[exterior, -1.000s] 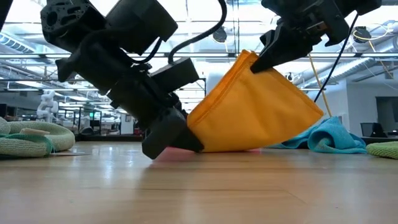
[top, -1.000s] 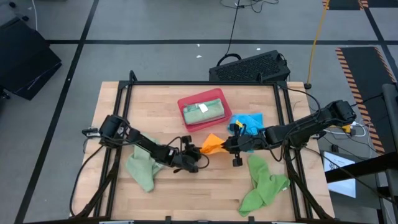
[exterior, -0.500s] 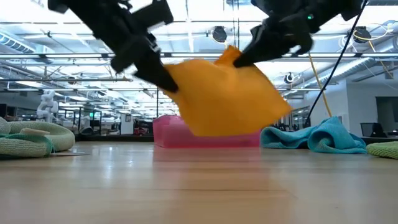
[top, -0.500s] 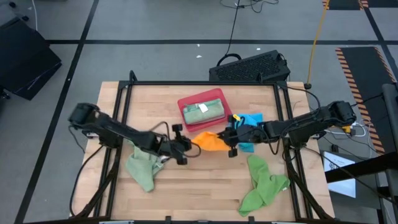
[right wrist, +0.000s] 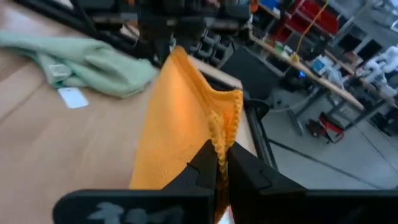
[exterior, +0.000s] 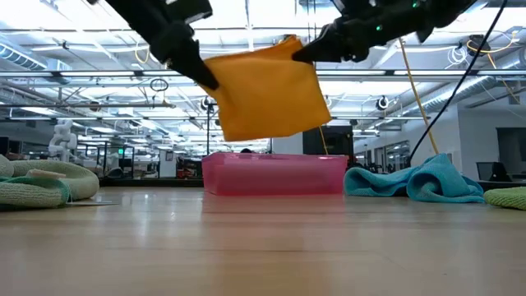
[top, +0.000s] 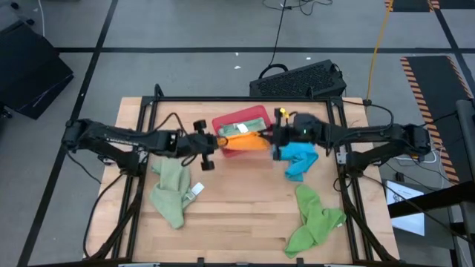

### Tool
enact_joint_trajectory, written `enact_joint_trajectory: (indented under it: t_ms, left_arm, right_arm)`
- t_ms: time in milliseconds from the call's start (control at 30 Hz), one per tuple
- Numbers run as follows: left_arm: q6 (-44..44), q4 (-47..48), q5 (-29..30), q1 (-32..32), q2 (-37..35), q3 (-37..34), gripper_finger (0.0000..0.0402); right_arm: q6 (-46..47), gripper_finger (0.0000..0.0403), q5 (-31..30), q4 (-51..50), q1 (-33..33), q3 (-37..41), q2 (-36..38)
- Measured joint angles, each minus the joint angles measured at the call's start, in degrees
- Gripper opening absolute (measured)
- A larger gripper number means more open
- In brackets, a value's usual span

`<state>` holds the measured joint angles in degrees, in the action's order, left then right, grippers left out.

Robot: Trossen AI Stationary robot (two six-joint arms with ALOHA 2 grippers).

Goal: Fold microfiber towels
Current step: Put the folded yellow microfiber cloth into the red bin

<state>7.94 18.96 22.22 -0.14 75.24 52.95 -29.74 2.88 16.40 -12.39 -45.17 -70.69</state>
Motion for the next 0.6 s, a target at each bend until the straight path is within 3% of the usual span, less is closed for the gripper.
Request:
enact_joint_trajectory:
  t_ms: [333,467,600]
  left_arm:
    - [7.8,-3.1,-7.9,14.3,0.1,0.1,0.0019]
    - [11.1,-5.3,-8.3,16.6,0.5,0.0,0.0006]
    - [8.7,-4.1,-8.4,18.0,0.5,0.0,0.0013]
  right_arm:
    - [-2.7,0.0009,21.5,5.6,-17.6,0.0,-1.9]
    - [-2.3,0.0009,27.3,15.7,-22.8,0.0,-7.9]
    - [1.6,0.0009,32.9,23.5,-26.5,0.0,-14.7]
